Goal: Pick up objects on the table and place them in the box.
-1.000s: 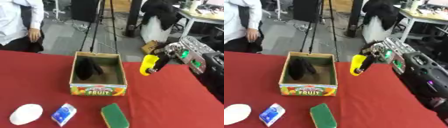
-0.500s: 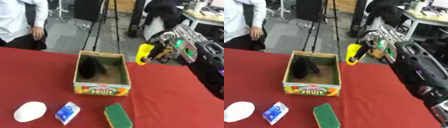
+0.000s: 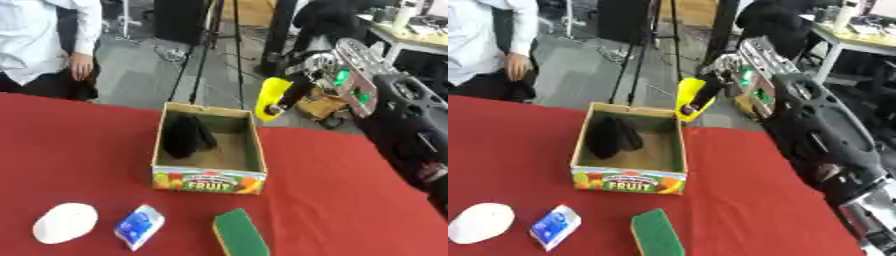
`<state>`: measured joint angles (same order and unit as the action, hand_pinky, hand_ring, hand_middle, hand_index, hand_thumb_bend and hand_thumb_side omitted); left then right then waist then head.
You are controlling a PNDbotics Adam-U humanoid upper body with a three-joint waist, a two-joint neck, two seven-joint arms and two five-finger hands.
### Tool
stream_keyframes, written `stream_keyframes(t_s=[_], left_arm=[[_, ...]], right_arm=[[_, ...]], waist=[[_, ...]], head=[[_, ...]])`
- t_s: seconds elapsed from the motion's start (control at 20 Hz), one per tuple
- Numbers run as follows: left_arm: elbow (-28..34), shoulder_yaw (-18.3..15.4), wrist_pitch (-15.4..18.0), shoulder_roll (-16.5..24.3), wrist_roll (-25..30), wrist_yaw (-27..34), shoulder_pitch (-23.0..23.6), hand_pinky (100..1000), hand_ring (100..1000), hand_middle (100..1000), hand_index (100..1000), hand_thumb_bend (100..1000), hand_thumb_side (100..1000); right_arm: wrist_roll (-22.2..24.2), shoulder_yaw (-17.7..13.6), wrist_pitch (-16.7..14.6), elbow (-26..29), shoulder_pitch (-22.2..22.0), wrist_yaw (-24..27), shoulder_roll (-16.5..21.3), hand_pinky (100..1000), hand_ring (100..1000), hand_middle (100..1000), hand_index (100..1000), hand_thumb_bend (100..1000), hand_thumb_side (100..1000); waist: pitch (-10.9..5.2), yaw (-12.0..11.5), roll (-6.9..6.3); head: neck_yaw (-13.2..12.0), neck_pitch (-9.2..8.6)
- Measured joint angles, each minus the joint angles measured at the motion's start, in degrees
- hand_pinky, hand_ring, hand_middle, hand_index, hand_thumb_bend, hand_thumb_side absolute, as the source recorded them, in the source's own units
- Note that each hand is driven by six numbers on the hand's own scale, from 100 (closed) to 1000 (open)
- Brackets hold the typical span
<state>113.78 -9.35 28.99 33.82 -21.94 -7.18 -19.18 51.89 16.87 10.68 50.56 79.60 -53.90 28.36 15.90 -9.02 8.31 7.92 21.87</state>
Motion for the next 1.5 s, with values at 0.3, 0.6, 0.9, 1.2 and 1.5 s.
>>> stream_keyframes(t_s=[0.3, 0.6, 0.9, 1.2, 1.5], left_arm=[[0.0, 0.08, 0.13, 0.0, 0.43, 0.37, -0.6, 928, 948, 803, 860, 100, 983], [0.0, 0.38, 0.28, -0.02, 0.75, 0.54, -1.03, 928, 949, 804, 860, 100, 980], [0.0, 0.41, 0.46, -0.12, 1.02, 0.67, -1.57, 928, 949, 804, 860, 100, 982], [0.0, 0.43, 0.6, -0.49, 1.27, 0.8, -2.0, 928, 950, 804, 861, 100, 982], [0.0, 0.44, 0.62, -0.63, 1.32, 0.8, -2.0, 928, 950, 804, 861, 100, 982]], right_arm=[[-0.12, -1.51, 0.81, -1.03, 1.27, -1.93, -2.43, 737, 807, 623, 822, 160, 571], [-0.18, -3.04, 1.67, -1.81, 1.58, -3.03, -4.11, 738, 804, 621, 822, 153, 588], [-0.28, -3.77, 2.22, -2.55, 1.1, -3.37, -5.46, 749, 816, 639, 827, 150, 612], [-0.34, -3.95, 2.38, -3.97, 0.0, -3.43, -6.48, 758, 830, 674, 838, 138, 630], [-0.36, -4.14, 2.59, -5.42, -0.53, -3.52, -6.91, 771, 852, 713, 864, 157, 637]], waist=[[0.57, -1.5, 0.23], [1.16, -2.57, 0.26], [1.74, -3.41, 0.22], [2.43, -3.94, 0.04], [2.88, -4.12, -0.06]], head=[[0.53, -0.99], [1.13, -1.7], [1.87, -2.6], [2.29, -3.14], [2.42, -3.45]])
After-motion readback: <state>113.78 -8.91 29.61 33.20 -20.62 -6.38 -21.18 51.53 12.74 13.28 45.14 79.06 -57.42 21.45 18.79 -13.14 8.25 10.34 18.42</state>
